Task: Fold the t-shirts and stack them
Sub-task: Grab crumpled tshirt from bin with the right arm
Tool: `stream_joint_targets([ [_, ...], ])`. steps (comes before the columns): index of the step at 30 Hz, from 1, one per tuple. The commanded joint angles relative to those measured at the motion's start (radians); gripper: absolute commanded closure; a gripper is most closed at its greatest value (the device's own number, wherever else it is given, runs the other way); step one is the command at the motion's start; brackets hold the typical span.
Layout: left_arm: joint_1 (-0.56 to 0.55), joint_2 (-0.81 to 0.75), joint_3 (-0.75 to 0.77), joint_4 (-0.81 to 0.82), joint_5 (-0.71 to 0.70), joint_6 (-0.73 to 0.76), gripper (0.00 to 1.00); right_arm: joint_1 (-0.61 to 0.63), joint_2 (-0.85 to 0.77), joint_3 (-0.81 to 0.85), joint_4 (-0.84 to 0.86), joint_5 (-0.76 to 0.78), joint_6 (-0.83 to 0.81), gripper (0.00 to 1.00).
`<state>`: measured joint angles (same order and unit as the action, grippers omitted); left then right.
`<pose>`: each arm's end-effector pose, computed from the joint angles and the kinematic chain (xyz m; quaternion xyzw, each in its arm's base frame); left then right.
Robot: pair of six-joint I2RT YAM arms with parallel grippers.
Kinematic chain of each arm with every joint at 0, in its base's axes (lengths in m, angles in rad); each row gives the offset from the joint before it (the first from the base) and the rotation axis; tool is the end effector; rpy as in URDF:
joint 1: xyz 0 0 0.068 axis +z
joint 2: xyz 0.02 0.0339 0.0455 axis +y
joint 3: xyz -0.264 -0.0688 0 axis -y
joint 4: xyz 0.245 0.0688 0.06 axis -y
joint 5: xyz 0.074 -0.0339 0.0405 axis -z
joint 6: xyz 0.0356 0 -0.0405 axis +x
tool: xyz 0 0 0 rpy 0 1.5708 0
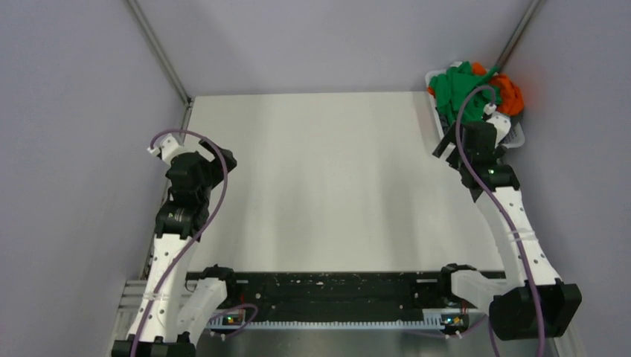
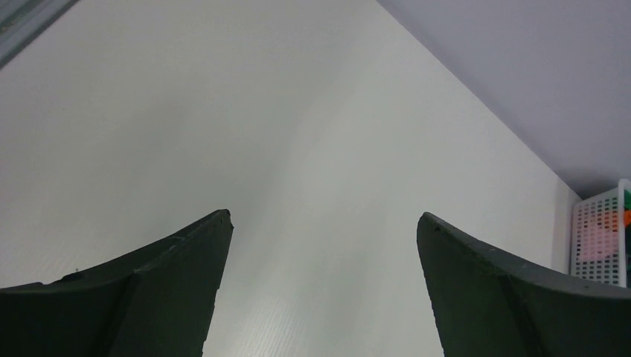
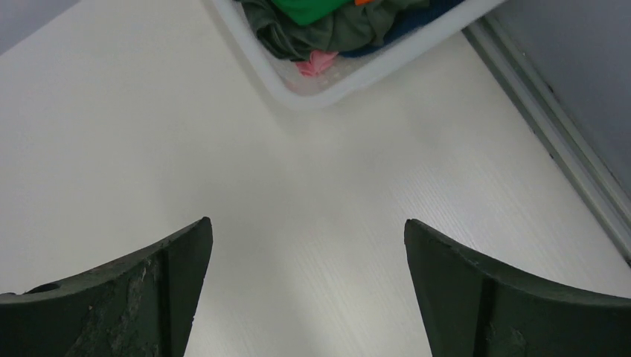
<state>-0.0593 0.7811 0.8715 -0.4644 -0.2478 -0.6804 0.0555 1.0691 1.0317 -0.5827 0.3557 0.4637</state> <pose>0.1723 -0.0015 0.3416 -0.3168 0.7594 -0.1069 0.5581 0.2278 0.0002 0.3334 0.2567 0.8405 -0.0364 0.4757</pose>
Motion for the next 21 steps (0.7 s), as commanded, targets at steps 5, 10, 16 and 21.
stream_joint_targets([
  [5, 0.003, -0.025, -0.08, 0.08, 0.166, 0.034, 0.01, -0.04, 0.483, 0.482, 0.083, 0.085, -0.157, 0.01],
  [10, 0.003, -0.042, -0.092, 0.066, 0.152, 0.034, 0.01, -0.129, 0.776, 0.743, 0.11, 0.095, -0.079, 0.01],
  [16, 0.003, -0.014, -0.104, 0.073, 0.191, 0.029, 0.01, -0.169, 1.109, 1.078, 0.162, 0.056, -0.118, 0.15],
  [21, 0.002, 0.017, -0.104, 0.079, 0.224, 0.031, 0.02, -0.174, 1.264, 1.318, 0.107, -0.039, -0.119, 1.0],
])
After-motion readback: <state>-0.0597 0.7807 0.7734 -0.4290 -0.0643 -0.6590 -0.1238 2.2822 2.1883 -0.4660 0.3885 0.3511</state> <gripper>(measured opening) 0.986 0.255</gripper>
